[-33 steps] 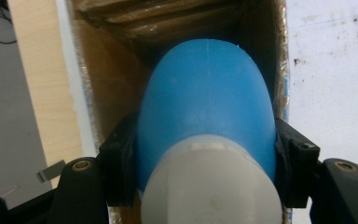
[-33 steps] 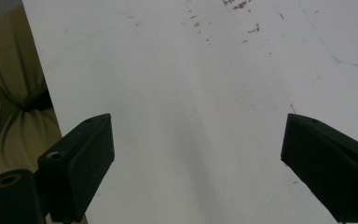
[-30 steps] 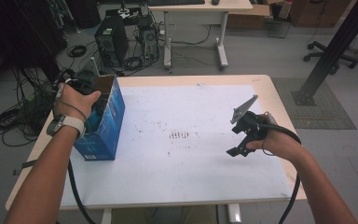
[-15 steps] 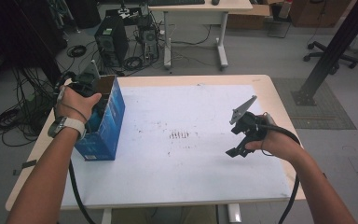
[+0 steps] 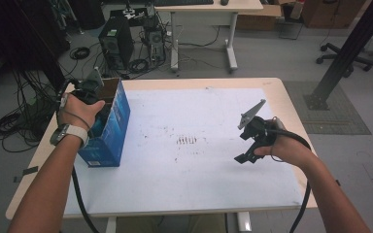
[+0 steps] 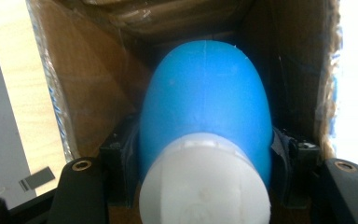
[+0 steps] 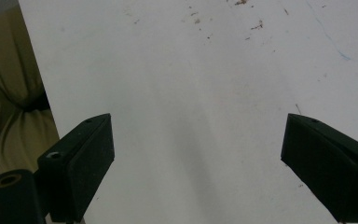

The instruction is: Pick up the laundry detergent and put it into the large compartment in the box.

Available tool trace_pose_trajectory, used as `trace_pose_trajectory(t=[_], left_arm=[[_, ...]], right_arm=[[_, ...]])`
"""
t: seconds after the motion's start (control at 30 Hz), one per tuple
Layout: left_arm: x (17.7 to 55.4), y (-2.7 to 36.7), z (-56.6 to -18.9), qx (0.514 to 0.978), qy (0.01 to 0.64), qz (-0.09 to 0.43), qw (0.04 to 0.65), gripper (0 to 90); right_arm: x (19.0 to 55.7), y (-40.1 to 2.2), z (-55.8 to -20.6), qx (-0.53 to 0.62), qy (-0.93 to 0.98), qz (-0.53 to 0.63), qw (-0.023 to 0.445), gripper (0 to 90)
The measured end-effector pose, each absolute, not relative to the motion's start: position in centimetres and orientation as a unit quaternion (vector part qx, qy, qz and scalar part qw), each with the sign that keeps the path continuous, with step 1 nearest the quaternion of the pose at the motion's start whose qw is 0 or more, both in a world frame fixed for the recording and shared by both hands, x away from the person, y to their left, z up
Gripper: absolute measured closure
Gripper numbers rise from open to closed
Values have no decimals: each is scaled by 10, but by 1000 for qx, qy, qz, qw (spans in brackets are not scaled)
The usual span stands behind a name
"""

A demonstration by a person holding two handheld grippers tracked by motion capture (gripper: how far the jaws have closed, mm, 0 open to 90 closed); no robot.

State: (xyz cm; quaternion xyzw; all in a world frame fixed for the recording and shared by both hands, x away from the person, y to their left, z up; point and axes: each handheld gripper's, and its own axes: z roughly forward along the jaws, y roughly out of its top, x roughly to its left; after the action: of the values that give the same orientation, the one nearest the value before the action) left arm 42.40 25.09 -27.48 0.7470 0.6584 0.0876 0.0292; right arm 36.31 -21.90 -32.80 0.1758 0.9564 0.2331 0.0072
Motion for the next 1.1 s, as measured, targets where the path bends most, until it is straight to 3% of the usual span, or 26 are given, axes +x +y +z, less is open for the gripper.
trace_pose_trajectory(t=[0.37, 1.1], left_arm=[[426, 252, -275, 746, 660, 83, 34, 363], [424, 256, -273, 746, 659, 90, 40, 249]], right_arm=[[363, -218, -331, 176, 956, 233, 4, 96], [360, -219, -330, 177, 957, 232, 5, 96]])
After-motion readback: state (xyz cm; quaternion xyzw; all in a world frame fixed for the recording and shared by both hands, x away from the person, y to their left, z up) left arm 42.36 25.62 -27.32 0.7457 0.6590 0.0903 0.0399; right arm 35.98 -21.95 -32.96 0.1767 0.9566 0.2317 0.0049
